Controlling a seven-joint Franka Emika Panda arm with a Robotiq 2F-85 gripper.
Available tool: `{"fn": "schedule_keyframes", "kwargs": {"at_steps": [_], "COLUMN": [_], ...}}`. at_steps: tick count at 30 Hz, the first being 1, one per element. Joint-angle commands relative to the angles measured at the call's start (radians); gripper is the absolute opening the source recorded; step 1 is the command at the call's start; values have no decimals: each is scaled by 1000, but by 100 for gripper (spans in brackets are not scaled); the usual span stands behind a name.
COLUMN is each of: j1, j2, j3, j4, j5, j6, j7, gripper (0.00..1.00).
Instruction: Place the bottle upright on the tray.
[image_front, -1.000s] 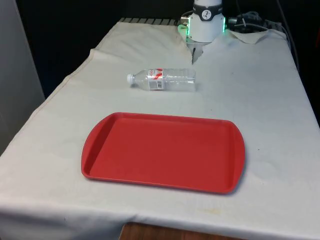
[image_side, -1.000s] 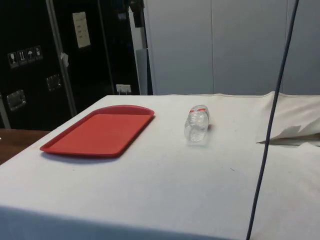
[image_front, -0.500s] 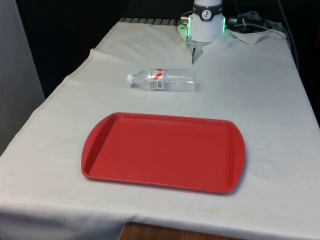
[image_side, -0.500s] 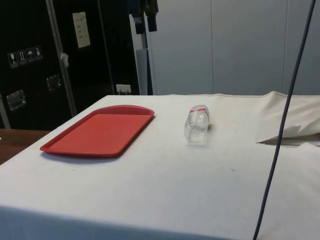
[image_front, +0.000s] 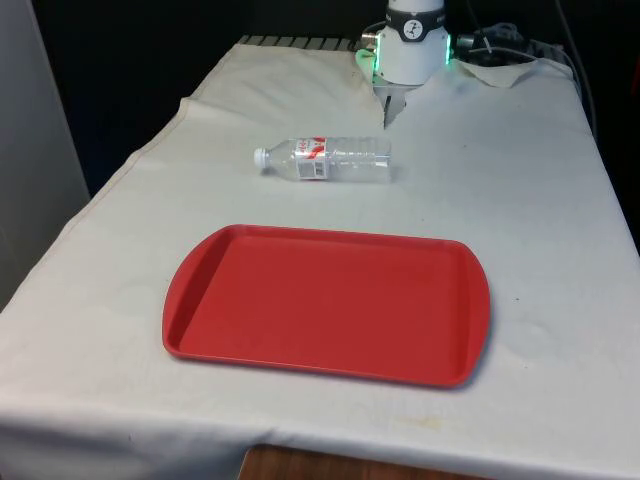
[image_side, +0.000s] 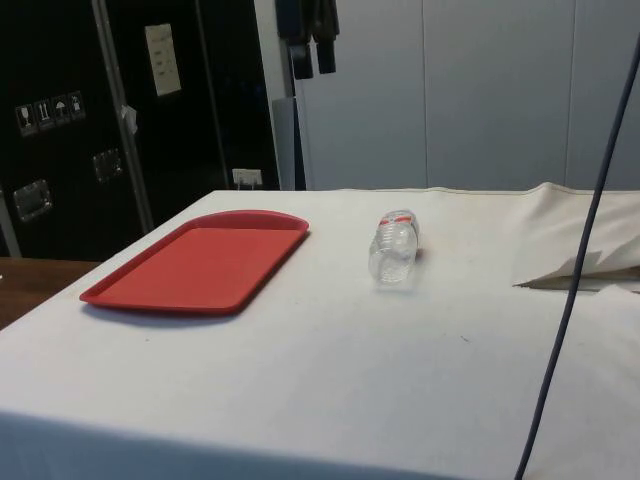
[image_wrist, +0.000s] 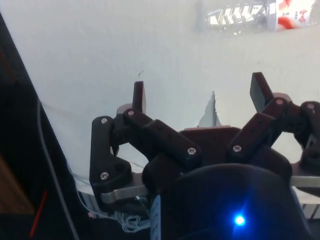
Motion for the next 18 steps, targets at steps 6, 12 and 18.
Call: {"fn": "schedule_keyframes", "kwargs": {"at_steps": [6, 12, 18], "j1": [-1, -1, -1], "j2": [-11, -9, -6], "j3": [2, 1, 1], "j4": [-31, -58, -77], "j5": [0, 2, 4], "j6": [25, 45, 60], "j7": [35, 75, 109], "gripper": [100, 100, 100]}}
